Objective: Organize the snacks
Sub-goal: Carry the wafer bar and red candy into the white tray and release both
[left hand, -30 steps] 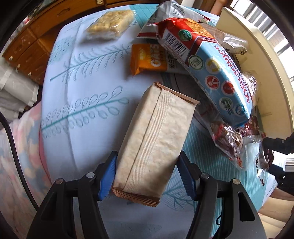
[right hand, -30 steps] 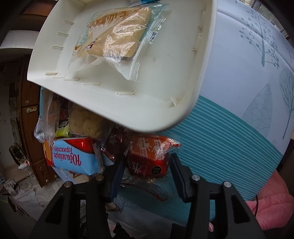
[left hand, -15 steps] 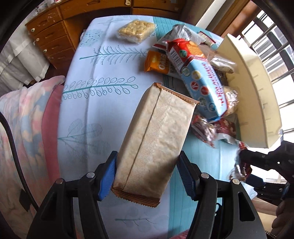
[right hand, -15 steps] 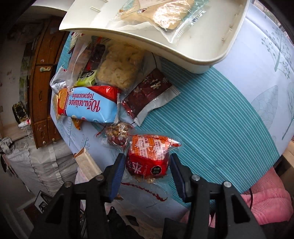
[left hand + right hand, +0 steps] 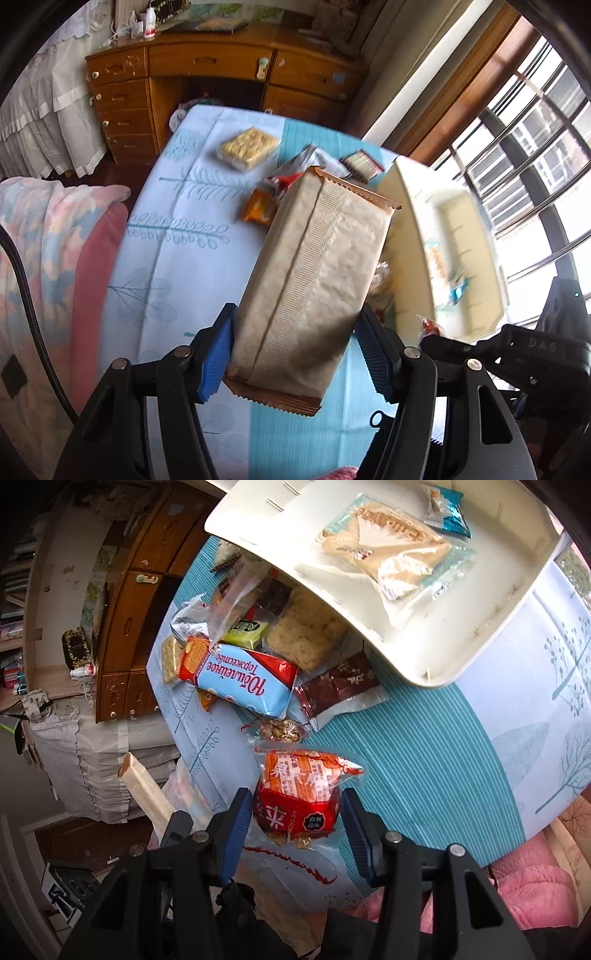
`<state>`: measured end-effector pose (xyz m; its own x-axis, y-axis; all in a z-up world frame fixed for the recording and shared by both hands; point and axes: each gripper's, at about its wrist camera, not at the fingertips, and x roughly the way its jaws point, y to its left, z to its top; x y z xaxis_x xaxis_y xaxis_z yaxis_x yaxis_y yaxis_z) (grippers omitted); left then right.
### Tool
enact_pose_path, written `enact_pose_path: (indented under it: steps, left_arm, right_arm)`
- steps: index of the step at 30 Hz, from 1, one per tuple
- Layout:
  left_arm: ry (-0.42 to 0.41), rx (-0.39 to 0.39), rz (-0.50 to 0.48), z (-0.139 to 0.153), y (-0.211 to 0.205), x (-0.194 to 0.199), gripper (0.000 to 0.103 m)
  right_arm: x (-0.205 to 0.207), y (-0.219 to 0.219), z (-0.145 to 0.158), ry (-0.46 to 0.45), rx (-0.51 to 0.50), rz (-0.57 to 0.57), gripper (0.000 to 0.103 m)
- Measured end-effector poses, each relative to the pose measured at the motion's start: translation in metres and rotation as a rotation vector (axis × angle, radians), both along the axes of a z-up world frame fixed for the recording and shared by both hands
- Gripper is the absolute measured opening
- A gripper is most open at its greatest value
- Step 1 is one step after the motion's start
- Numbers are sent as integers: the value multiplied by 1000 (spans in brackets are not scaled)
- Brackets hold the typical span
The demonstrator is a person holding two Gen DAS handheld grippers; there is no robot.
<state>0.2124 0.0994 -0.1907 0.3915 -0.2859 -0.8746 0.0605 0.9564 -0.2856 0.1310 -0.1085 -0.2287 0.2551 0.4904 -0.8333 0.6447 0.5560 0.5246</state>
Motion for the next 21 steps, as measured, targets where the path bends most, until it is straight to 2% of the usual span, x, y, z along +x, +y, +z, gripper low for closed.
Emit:
enact_pose_path:
  steps: [11,21]
  left_arm:
    - [-123,-85,-16,41,-75,-12,62]
    - [-187,-132,-84,52,-149,-12,63]
  right_arm:
    - [-13,-58,38,-155,-40,59,50]
    - [-26,-121,47,-211,-78,39,50]
